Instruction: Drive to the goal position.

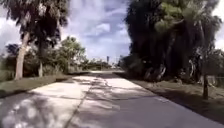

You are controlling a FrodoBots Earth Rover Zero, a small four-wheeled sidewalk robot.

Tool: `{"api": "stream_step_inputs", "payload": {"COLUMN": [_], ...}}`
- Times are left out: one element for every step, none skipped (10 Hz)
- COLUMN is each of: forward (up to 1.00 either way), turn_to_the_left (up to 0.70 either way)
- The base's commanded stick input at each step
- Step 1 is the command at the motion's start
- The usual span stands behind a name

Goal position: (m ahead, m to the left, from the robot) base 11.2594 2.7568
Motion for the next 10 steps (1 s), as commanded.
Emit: {"api": "stream_step_inputs", "payload": {"forward": [1.00, 1.00, 1.00, 1.00, 1.00, 1.00, 1.00, 1.00, 1.00, 1.00], "turn_to_the_left": [0.00, 0.00, 0.00, 0.00, 0.00, 0.00, 0.00, 0.00, 0.00, 0.00]}}
